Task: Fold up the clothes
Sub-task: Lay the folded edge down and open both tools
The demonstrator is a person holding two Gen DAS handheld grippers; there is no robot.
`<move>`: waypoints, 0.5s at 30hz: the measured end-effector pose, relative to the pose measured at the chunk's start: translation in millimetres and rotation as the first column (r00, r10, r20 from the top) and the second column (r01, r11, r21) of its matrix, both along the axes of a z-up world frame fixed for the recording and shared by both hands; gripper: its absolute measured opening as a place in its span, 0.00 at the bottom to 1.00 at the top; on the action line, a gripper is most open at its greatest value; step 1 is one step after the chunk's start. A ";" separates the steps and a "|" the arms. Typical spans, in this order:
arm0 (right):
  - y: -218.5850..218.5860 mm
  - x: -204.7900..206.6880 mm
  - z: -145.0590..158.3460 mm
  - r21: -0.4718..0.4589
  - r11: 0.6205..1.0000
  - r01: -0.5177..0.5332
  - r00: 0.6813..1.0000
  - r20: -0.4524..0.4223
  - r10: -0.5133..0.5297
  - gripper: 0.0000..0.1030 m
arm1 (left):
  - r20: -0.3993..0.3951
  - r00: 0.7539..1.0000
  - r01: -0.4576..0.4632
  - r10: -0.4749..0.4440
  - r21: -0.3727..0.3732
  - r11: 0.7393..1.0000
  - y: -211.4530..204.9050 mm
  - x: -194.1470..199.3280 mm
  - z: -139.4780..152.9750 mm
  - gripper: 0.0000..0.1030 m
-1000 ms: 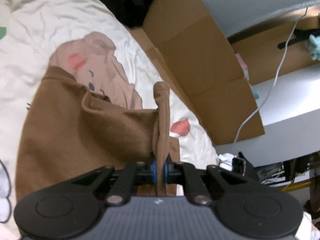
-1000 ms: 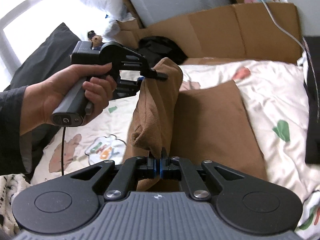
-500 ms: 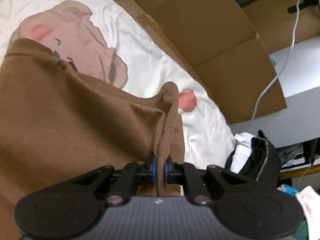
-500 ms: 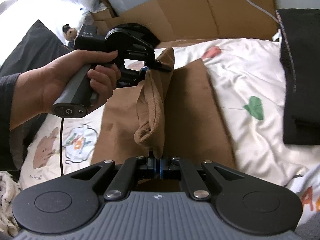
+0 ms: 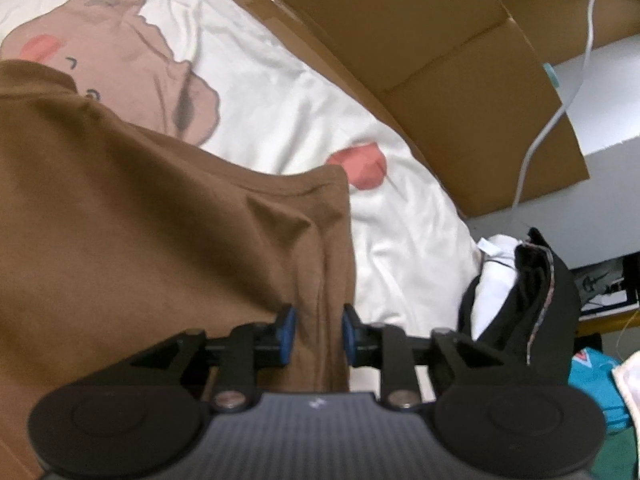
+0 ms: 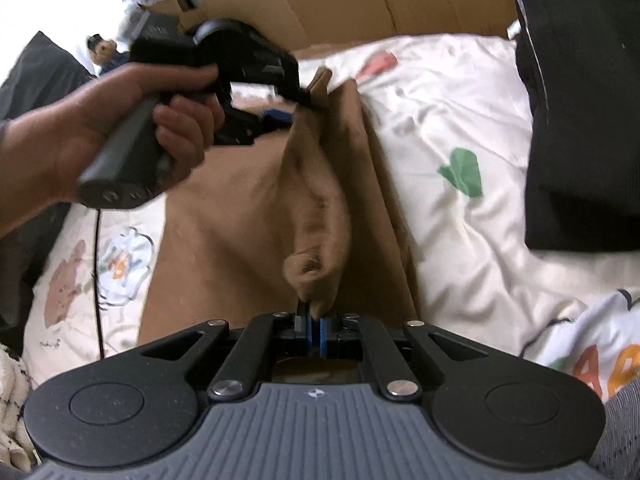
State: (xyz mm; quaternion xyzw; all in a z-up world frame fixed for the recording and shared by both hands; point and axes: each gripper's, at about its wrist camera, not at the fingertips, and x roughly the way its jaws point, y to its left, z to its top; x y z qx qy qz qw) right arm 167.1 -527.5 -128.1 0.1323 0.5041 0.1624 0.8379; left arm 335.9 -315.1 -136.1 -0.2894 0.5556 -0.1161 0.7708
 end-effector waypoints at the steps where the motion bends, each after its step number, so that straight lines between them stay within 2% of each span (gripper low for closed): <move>1: -1.7 0.4 -0.8 0.003 1.000 0.010 1.000 -0.009 -0.010 0.06 | 0.000 1.000 0.000 0.000 0.004 1.000 -0.4 -0.1 -0.1 0.35; 4: -6.7 1.5 -2.9 0.010 0.999 0.042 0.999 -0.033 -0.041 0.12 | -0.001 1.000 0.006 -0.006 0.017 1.000 -2.2 -0.4 -0.6 0.38; 7: -15.1 2.5 -4.5 0.011 0.995 0.102 0.994 -0.045 -0.101 0.32 | -0.001 1.000 0.021 -0.020 0.033 0.999 -5.8 -0.1 -1.7 0.39; 8: -19.0 2.4 -4.5 0.013 0.992 0.129 0.991 -0.047 -0.129 0.32 | 0.001 1.000 0.022 -0.023 0.041 0.999 -7.2 0.1 -1.5 0.40; 10: -25.9 3.6 -6.3 0.034 0.987 0.160 0.986 -0.054 -0.158 0.32 | 0.006 1.000 0.023 -0.023 0.048 0.999 -9.0 0.1 -1.5 0.38; 11: -29.3 4.2 -7.2 0.044 0.984 0.175 0.983 -0.058 -0.172 0.32 | 0.008 1.000 0.022 -0.022 0.048 0.999 -9.4 0.0 -1.7 0.32; 12: -29.2 4.2 -7.6 0.041 0.984 0.174 0.983 -0.062 -0.171 0.29 | 0.010 1.000 0.020 -0.021 0.047 0.999 -9.9 -0.2 -2.0 0.17; 14: -29.2 4.1 -8.5 0.033 0.985 0.171 0.983 -0.070 -0.168 0.11 | 0.014 1.000 0.018 -0.018 0.047 0.999 -10.7 -0.4 -2.5 0.10; 15: -29.2 4.1 -8.9 0.029 0.985 0.169 0.983 -0.075 -0.167 0.10 | 0.018 1.000 0.015 -0.016 0.047 0.999 -10.5 -1.0 -1.9 0.06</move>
